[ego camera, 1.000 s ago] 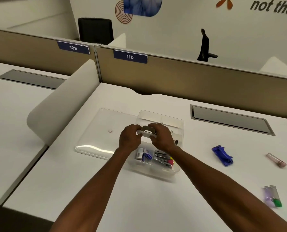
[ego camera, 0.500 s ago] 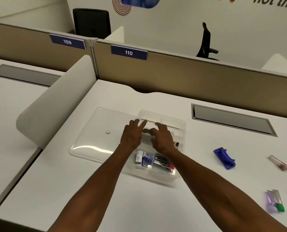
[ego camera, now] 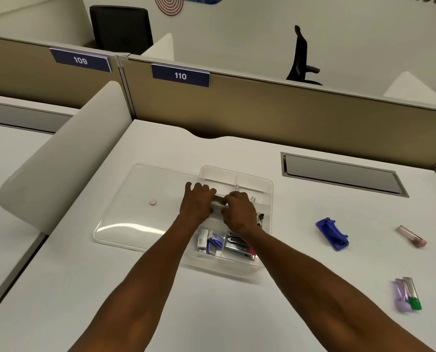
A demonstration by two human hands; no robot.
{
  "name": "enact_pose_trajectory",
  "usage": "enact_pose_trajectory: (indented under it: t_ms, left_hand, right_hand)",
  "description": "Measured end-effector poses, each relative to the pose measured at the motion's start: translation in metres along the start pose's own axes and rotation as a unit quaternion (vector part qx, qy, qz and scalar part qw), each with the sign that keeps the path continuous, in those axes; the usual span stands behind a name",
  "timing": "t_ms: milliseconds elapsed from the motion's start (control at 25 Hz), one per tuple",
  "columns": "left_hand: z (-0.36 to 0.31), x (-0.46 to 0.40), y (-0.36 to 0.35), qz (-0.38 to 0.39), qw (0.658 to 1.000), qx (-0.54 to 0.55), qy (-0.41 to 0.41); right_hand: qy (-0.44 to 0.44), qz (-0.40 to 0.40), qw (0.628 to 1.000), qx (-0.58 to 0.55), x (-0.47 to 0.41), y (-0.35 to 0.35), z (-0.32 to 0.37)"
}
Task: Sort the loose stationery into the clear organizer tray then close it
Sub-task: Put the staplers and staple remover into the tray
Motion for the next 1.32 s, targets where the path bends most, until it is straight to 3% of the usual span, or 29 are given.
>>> enact_pose_trajectory:
  t_ms: [240,480,680,800,880,960,1040,1160,1320]
  left_hand:
    - [-0.002,0.001,-0.008,-0.032,0.999,0.003,0.017]
    - [-0.001,0.000,-0.004,-0.009,1.000,0.007,0.011]
    - [0.003,0.002,-0.006,-0.019,0.999,0.031,0.009]
    - [0.003,0.004,-0.004,-0.056,0.997,0.053,0.003]
    - [0.001,0.007,-0.004,-0.099,0.990,0.098,0.004]
    - [-0.006,0.009,-0.003,-0.141,0.976,0.164,0.018]
    - [-0.018,0.012,-0.004,-0.181,0.965,0.187,0.031]
    - [-0.036,0.014,-0.006,-0.207,0.959,0.192,0.026]
    - [-0.053,0.017,-0.012,-0.189,0.962,0.199,0.012]
  right_hand:
    - [0.023,0.008,1.000,0.012,0.002,-0.004,-0.004]
    - [0.045,0.012,0.998,-0.041,0.003,0.000,-0.015]
    - [-0.017,-0.143,0.961,-0.236,0.023,0.022,-0.042]
    - [-0.107,-0.243,0.935,-0.234,0.037,0.041,-0.096]
    - [-0.206,-0.262,0.927,-0.173,0.041,0.054,-0.138]
    - [-0.319,-0.206,0.921,-0.090,0.044,0.063,-0.179]
    - [-0.393,-0.096,0.914,-0.034,0.052,0.066,-0.209]
    - [-0.374,-0.016,0.927,-0.009,0.065,0.060,-0.229]
    - [-0.331,-0.039,0.941,0.056,0.079,0.060,-0.227]
Point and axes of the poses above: each hand's wrist, its own x-axis away from the middle knuckle, its own y-axis out of the back of the hand, z = x × y, the point moved 2 cm from there along -x, towards the middle knuckle, and after that the axes turned 14 degrees about -y, right-handed, at the moved point
